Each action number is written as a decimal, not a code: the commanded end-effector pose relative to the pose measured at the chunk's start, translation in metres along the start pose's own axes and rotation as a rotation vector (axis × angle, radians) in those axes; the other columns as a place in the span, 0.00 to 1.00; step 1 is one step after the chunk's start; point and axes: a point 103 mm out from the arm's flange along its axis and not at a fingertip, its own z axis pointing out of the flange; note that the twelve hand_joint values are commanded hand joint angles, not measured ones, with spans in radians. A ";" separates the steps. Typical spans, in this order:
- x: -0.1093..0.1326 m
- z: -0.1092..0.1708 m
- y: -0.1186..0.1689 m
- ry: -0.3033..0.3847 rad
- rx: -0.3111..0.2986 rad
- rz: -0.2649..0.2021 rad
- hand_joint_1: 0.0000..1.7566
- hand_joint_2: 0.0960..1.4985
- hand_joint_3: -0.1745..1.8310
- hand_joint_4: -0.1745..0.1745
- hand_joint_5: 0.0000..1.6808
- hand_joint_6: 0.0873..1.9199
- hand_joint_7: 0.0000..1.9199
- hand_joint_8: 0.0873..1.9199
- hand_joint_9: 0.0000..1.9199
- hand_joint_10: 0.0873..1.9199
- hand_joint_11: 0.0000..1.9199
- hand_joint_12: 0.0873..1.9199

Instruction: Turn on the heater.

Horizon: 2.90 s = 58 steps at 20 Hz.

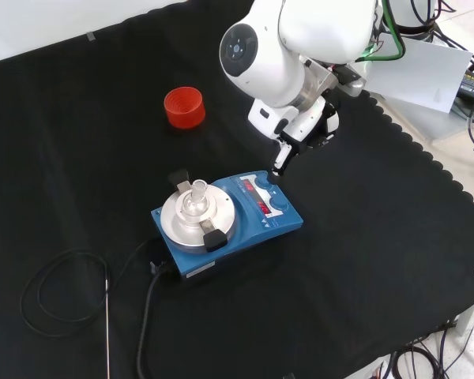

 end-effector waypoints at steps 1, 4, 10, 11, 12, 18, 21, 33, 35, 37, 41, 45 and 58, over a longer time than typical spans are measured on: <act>0.003 0.008 0.004 -0.005 0.053 -0.019 0.81 0.32 0.66 0.38 0.17 0.00 0.81 0.88 0.87 0.78 0.61 0.62; 0.006 0.011 0.007 -0.009 0.077 -0.025 0.81 0.32 0.67 0.39 0.17 0.00 0.81 0.88 0.87 0.79 0.61 0.63; 0.009 0.014 0.011 -0.016 0.115 -0.029 0.81 0.32 0.67 0.39 0.17 0.00 0.81 0.88 0.87 0.79 0.61 0.63; 0.009 0.014 0.012 -0.018 0.121 -0.027 0.81 0.32 0.67 0.39 0.17 0.00 0.81 0.88 0.87 0.79 0.61 0.63; 0.009 0.014 0.012 -0.018 0.126 -0.025 0.81 0.32 0.67 0.39 0.17 0.00 0.81 0.88 0.87 0.79 0.61 0.63; 0.007 0.016 0.017 -0.023 0.179 -0.014 0.81 0.32 0.67 0.39 0.17 0.00 0.81 0.88 0.87 0.80 0.61 0.63; 0.007 0.018 0.018 -0.025 0.195 -0.011 0.82 0.32 0.67 0.39 0.18 0.00 0.81 0.88 0.87 0.80 0.61 0.63; 0.005 0.019 0.020 -0.020 0.195 -0.015 0.81 0.31 0.68 0.39 0.18 0.00 0.81 0.88 0.88 0.80 0.61 0.63; 0.004 0.019 0.020 -0.021 0.195 -0.016 0.81 0.31 0.68 0.39 0.18 0.00 0.82 0.88 0.88 0.80 0.61 0.63; 0.004 0.019 0.020 -0.023 0.194 -0.016 0.81 0.31 0.68 0.39 0.18 0.00 0.82 0.88 0.88 0.80 0.61 0.63; 0.004 0.019 0.020 -0.025 0.199 -0.015 0.81 0.31 0.68 0.39 0.18 0.00 0.82 0.88 0.87 0.80 0.61 0.63; 0.004 0.019 0.022 -0.028 0.203 -0.016 0.81 0.31 0.68 0.39 0.18 0.00 0.81 0.88 0.87 0.79 0.61 0.63; 0.005 0.020 0.028 -0.038 0.207 -0.014 0.81 0.31 0.68 0.39 0.18 0.00 0.82 0.88 0.87 0.79 0.61 0.63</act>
